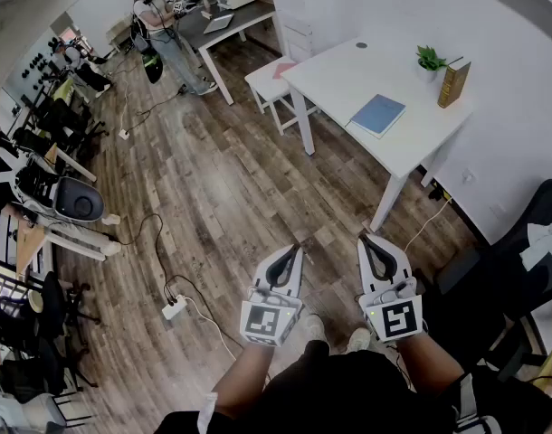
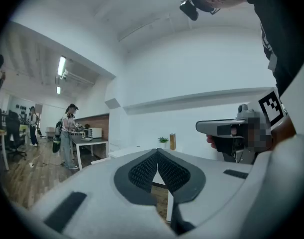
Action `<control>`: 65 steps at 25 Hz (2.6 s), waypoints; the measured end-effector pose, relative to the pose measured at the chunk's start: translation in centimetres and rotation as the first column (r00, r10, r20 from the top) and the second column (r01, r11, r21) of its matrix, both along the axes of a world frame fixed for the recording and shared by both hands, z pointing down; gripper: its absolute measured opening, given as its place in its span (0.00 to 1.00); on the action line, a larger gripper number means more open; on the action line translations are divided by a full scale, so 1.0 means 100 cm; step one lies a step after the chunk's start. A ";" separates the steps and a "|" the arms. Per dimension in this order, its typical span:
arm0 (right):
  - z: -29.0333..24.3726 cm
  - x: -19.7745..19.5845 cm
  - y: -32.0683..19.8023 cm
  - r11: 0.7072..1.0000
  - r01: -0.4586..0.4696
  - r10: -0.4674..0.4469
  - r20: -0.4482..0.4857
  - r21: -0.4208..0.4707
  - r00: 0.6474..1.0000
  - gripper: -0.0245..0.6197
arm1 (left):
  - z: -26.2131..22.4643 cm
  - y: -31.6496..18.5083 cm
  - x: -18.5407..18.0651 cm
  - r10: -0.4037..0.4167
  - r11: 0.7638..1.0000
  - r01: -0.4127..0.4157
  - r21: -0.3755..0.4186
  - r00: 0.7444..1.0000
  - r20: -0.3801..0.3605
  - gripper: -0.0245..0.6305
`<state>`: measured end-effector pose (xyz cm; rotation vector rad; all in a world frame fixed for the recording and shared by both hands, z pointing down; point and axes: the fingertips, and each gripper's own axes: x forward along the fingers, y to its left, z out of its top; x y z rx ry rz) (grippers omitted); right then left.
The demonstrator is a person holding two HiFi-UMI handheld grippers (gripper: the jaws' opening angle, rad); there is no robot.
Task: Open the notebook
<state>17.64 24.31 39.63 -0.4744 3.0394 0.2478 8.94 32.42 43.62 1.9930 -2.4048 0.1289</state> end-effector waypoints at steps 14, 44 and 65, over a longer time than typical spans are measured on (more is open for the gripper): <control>-0.002 0.000 -0.006 0.995 -0.009 0.008 -0.010 -0.095 1.000 0.04 | -0.001 -0.002 -0.013 0.002 1.000 -0.002 -0.027 1.000 -0.004 0.04; 0.019 -0.105 -0.128 0.982 -0.098 0.088 -0.069 -0.162 0.994 0.04 | 0.015 -0.142 -0.137 0.159 0.986 -0.160 -0.047 0.987 -0.029 0.04; 0.027 -0.146 -0.313 0.975 -0.125 0.108 -0.102 -0.183 0.989 0.04 | 0.028 -0.318 -0.172 0.219 0.970 -0.223 -0.092 0.974 -0.051 0.04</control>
